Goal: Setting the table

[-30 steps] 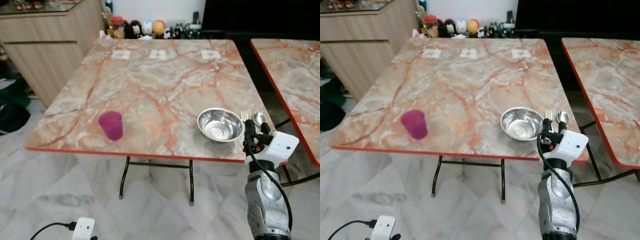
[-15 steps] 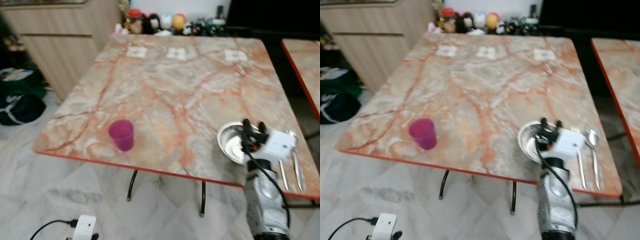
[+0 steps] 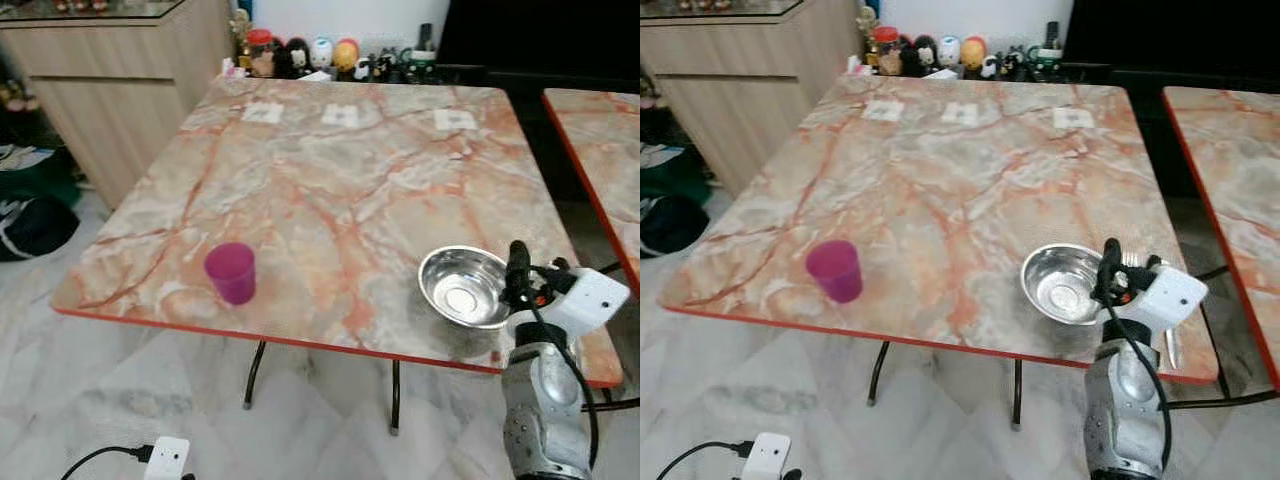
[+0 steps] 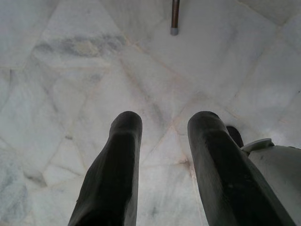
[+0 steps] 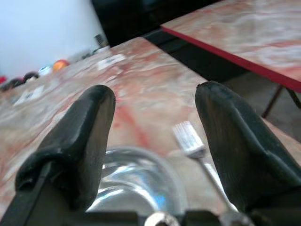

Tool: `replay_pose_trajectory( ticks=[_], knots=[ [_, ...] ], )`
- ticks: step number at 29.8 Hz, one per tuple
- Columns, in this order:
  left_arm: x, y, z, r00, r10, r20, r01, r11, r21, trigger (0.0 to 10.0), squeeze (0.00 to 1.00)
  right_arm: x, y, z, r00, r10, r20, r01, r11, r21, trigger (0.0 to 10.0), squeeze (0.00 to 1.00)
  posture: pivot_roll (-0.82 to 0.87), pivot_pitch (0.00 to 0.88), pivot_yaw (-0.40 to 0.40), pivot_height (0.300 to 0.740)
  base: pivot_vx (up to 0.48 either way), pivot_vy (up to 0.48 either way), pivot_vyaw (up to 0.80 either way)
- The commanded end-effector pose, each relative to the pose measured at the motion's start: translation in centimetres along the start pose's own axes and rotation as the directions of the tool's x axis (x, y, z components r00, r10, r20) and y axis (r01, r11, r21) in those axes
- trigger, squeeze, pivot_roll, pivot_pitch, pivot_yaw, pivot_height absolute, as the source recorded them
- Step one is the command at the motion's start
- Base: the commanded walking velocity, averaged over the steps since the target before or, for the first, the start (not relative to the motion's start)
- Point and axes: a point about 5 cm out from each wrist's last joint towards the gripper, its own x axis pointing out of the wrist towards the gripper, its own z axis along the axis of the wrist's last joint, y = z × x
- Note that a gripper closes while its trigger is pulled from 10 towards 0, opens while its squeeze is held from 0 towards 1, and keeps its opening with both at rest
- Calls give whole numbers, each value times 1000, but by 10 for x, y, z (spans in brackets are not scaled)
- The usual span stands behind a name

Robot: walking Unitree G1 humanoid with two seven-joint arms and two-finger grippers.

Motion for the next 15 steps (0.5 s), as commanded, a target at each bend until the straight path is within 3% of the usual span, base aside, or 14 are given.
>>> replay_pose_trajectory(
  ticks=[1, 6, 9, 15],
  knots=[
    [-2, 1, -7, 1000, 1, -22, -1, 1000, 6, 10000, 0, -1, -5, 2, 999, -23, -25, 23, 1000, 16, 10000, 0, -52, 89, 29, 740, 0, 0, 0],
    [-2, 1, -7, 1000, 0, -24, 0, 1000, 9, 10000, 0, 2, -14, 3, 997, -14, -80, 20, 997, 75, 10000, 0, -56, 93, 30, 740, 0, 0, 0],
    [-2, 0, -7, 1000, -1, -21, 1, 1000, 5, 10000, 0, 4, -25, -2, 988, -75, -138, 100, 978, 184, 10000, 0, -51, 94, 29, 740, 0, 0, 0],
    [-2, 0, -7, 1000, -1, -22, 1, 1000, 5, 10000, 0, 4, -21, -13, 970, 19, -244, 15, 990, 138, 10000, 0, -50, 91, 28, 740, 0, 0, 0]
  ],
)
